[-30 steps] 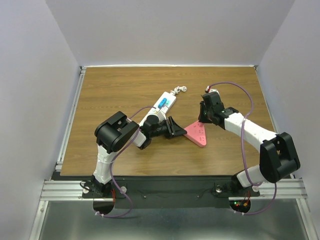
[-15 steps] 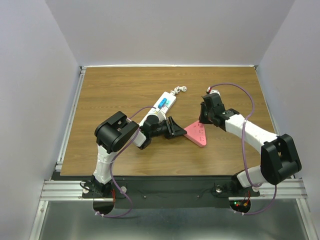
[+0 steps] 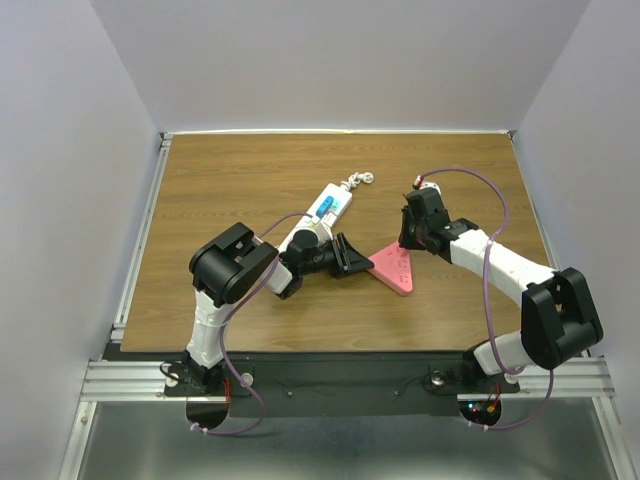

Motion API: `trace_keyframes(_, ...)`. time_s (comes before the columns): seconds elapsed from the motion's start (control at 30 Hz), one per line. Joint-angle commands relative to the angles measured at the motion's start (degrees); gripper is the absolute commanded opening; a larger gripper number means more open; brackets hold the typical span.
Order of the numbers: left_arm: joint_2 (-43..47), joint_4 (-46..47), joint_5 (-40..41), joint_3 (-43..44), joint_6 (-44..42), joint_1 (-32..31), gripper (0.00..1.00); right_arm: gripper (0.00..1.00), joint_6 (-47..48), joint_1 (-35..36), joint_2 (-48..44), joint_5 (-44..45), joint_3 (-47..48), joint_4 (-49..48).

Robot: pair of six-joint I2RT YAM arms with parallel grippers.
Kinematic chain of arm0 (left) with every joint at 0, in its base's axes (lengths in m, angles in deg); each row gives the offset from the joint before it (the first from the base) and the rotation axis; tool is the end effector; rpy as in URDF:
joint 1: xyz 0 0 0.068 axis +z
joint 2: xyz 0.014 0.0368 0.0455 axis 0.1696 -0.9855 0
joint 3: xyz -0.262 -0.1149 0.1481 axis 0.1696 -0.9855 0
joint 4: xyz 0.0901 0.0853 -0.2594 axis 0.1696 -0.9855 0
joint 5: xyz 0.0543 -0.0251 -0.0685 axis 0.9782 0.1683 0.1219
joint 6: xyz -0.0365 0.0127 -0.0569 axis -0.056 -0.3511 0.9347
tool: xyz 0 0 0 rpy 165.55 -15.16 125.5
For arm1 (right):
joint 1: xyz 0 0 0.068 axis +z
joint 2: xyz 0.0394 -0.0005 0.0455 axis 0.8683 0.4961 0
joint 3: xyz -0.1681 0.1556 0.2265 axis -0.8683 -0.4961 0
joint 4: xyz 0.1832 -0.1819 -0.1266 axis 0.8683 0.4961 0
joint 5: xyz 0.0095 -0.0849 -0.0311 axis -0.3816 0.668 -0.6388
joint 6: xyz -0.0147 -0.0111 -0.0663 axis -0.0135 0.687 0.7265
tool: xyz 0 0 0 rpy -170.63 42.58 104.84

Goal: Insert the plug

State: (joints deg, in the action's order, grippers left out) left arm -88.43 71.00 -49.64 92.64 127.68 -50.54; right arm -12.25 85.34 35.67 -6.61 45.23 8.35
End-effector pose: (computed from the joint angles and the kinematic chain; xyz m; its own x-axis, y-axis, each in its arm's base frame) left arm 0.2874 -0.2846 0.1275 -0.8677 -0.2450 -0.4326 0.3773 0.2420 -0.8939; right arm 0.2993 0.1269 0.2444 -0.7409 0.0883 -0.6657 0.0163 0.9934 0.1137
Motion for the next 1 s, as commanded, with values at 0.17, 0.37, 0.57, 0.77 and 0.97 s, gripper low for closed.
trace_keyframes(0.17,2.2,1.3,0.1,0.3,-2.3,0.3,0.22,0.00,-0.4,-0.1,1.7,0.3,-0.3,1.8)
trace_keyframes(0.37,2.3,0.5,-0.1,0.9,-2.8,0.2,0.22,0.00,-0.9,-0.2,3.8,-0.6,-1.2,1.7)
trace_keyframes(0.57,2.0,0.4,-0.4,1.2,-2.8,0.2,0.22,0.01,-1.0,-0.2,4.6,-1.6,-1.6,1.0)
trace_keyframes(0.77,1.7,0.3,-0.5,1.6,-2.8,0.2,0.21,0.00,-2.3,-0.2,3.1,-3.4,-3.2,0.7)
trace_keyframes(0.97,1.7,0.3,-0.4,1.3,-2.8,0.2,0.21,0.00,-4.3,-0.1,0.8,-4.4,-5.2,0.7)
